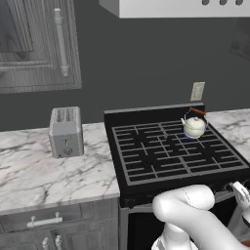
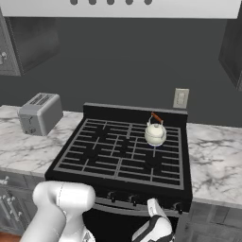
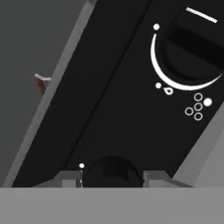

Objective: The kettle is done boiling. Turn off the stove, then wait for 300 timesteps before moving the kettle to the dining table.

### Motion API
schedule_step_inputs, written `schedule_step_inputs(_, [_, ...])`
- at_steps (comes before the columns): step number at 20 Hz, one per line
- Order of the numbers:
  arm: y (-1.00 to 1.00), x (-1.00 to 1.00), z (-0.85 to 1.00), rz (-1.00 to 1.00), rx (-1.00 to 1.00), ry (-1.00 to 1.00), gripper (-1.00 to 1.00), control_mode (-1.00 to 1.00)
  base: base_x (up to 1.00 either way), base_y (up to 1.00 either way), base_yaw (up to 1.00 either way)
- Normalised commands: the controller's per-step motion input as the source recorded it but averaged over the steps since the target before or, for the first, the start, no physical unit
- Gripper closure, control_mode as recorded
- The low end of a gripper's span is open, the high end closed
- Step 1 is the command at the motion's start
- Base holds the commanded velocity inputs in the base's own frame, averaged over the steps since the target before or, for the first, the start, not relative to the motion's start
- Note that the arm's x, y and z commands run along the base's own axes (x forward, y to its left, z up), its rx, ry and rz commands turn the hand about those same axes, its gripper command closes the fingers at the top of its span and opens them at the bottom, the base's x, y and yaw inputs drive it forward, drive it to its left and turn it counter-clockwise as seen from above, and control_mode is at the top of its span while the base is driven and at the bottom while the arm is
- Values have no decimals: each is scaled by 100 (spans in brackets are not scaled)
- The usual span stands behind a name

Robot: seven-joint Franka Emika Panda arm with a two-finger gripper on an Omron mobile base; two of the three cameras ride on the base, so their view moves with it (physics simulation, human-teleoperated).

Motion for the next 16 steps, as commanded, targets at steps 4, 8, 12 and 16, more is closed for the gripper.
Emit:
schedule_step_inputs(4, [0,-10,-18,-2,21,0,100,-100,0,0,0])
schedule_step_inputs(8, [0,-9,-17,-2,21,0,100,-100,0,0,0])
schedule_step_inputs(12, [0,-6,-16,-3,20,0,100,-100,0,0,0])
schedule_step_inputs(16, [0,-6,-13,-4,22,0,100,-100,0,0,0])
